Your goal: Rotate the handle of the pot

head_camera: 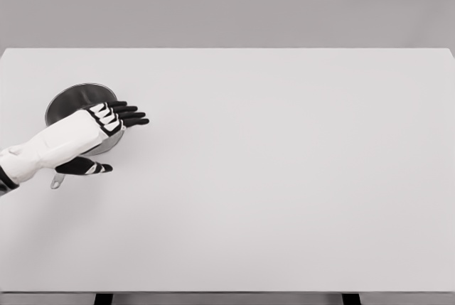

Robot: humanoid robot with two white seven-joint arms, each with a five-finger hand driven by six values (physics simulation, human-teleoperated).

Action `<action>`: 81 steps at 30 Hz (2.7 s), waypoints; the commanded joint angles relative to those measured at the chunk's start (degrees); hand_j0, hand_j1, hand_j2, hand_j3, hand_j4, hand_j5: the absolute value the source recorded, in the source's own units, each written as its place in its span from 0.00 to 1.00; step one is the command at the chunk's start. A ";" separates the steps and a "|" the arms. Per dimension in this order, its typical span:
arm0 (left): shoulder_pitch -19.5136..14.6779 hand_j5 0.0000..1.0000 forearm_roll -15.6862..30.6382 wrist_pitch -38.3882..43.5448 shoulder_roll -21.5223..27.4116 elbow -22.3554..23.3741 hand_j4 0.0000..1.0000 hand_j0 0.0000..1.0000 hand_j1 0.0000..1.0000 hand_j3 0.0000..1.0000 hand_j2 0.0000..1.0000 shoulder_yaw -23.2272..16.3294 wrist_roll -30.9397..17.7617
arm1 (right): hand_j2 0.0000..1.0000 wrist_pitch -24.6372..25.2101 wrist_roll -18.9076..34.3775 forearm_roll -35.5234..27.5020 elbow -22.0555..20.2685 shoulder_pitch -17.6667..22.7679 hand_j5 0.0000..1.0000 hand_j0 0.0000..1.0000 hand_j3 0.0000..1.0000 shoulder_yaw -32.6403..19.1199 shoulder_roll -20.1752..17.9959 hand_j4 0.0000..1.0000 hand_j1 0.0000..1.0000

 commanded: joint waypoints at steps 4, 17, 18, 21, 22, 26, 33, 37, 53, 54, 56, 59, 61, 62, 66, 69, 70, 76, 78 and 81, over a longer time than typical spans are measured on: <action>0.17 1.00 1.23 0.06 0.92 0.01 1.00 1.00 1.00 1.00 1.00 1.84 -0.01 | 1.00 0.00 0.01 0.00 -0.05 0.00 1.00 1.00 1.00 0.01 -0.01 1.00 1.00; 2.81 1.00 0.79 0.06 1.27 1.50 1.00 1.00 1.00 1.00 1.00 1.66 -0.01 | 1.00 0.00 0.01 0.00 0.12 0.00 1.00 1.00 1.00 0.01 -0.01 1.00 1.00; 2.90 1.00 0.79 0.06 1.27 2.47 1.00 1.00 1.00 1.00 1.00 1.66 -0.01 | 1.00 0.00 0.01 0.00 -0.05 0.00 1.00 1.00 1.00 0.01 -0.01 1.00 1.00; 2.99 1.00 0.71 0.06 2.50 3.79 1.00 1.00 1.00 1.00 1.00 1.58 -0.01 | 1.00 0.00 0.01 0.00 -0.05 0.00 1.00 1.00 1.00 0.01 -0.01 1.00 1.00; 2.99 1.00 0.71 0.06 2.50 4.40 1.00 1.00 1.00 1.00 1.00 1.49 -0.01 | 1.00 0.00 0.01 0.00 0.12 0.00 1.00 1.00 1.00 0.01 -0.01 1.00 1.00; 3.08 1.00 0.62 0.06 4.44 7.04 1.00 1.00 1.00 1.00 1.00 1.40 -0.01 | 1.00 0.00 0.01 0.00 0.12 0.00 1.00 1.00 1.00 0.01 -0.01 1.00 1.00; 3.08 1.00 1.15 0.06 6.37 8.97 1.00 1.00 1.00 1.00 1.00 1.75 -0.01 | 1.00 0.00 0.01 0.00 -0.05 0.00 1.00 1.00 1.00 0.01 -0.01 1.00 1.00; 2.99 1.00 1.59 0.06 6.55 9.94 1.00 1.00 1.00 1.00 1.00 2.02 0.08 | 1.00 0.00 0.01 0.00 -0.05 0.00 1.00 1.00 1.00 0.01 -0.01 1.00 1.00; 2.99 1.00 2.73 0.06 7.34 17.32 1.00 1.00 1.00 1.00 1.00 5.18 0.08 | 1.00 0.00 0.01 0.00 -0.05 0.00 1.00 1.00 1.00 0.01 -0.01 1.00 1.00; 2.99 1.00 2.82 0.06 7.34 17.67 1.00 1.00 1.00 1.00 1.00 5.27 0.08 | 1.00 0.00 0.01 0.00 -0.05 0.00 1.00 1.00 1.00 0.01 -0.01 1.00 1.00; 2.90 1.00 2.82 0.06 7.34 17.94 1.00 1.00 1.00 1.00 1.00 5.88 0.08 | 1.00 0.00 0.01 0.00 -0.05 0.00 1.00 1.00 1.00 0.01 -0.01 1.00 1.00; 2.90 1.00 2.90 0.06 7.34 18.55 1.00 1.00 1.00 1.00 1.00 6.24 0.08 | 1.00 0.00 0.01 0.00 0.12 0.00 1.00 1.00 1.00 0.01 -0.01 1.00 1.00; 2.81 1.00 3.34 0.06 7.25 18.82 1.00 1.00 1.00 1.00 1.00 7.29 0.17 | 1.00 0.00 0.01 0.00 -0.05 0.00 1.00 1.00 1.00 0.01 -0.01 1.00 1.00; 2.64 1.00 3.69 0.06 7.16 19.43 1.00 1.00 1.00 1.00 1.00 7.38 0.17 | 1.00 0.00 0.01 0.00 0.12 0.00 1.00 1.00 1.00 0.01 -0.01 1.00 1.00; 2.29 1.00 4.22 0.06 7.16 20.84 1.00 1.00 1.00 1.00 1.00 7.47 0.17 | 1.00 0.00 0.01 0.00 0.12 0.00 1.00 1.00 1.00 0.01 -0.01 1.00 1.00; 1.76 1.00 4.13 0.06 7.16 21.98 1.00 1.00 1.00 1.00 1.00 7.46 0.17 | 1.00 0.00 0.01 0.00 0.12 0.00 1.00 1.00 1.00 0.01 -0.01 1.00 1.00; 1.76 1.00 4.13 0.06 7.07 22.33 1.00 1.00 1.00 1.00 1.00 7.47 0.17 | 1.00 0.00 0.01 0.00 -0.05 0.00 1.00 1.00 1.00 0.01 -0.01 1.00 1.00; 0.35 1.00 4.22 0.06 7.07 24.09 1.00 1.00 1.00 1.00 1.00 7.47 0.17 | 1.00 0.00 0.01 0.00 -0.05 0.00 1.00 1.00 1.00 0.01 -0.01 1.00 1.00; -0.97 1.00 4.22 0.06 6.81 25.06 1.00 1.00 1.00 1.00 1.00 7.38 0.17 | 1.00 0.00 0.01 0.00 -0.05 0.00 1.00 1.00 1.00 0.01 -0.01 1.00 1.00; -1.05 1.00 4.22 0.06 6.63 25.50 1.00 1.00 1.00 1.00 1.00 7.38 0.17 | 1.00 0.00 0.01 0.00 0.12 0.00 1.00 1.00 1.00 0.01 -0.01 1.00 1.00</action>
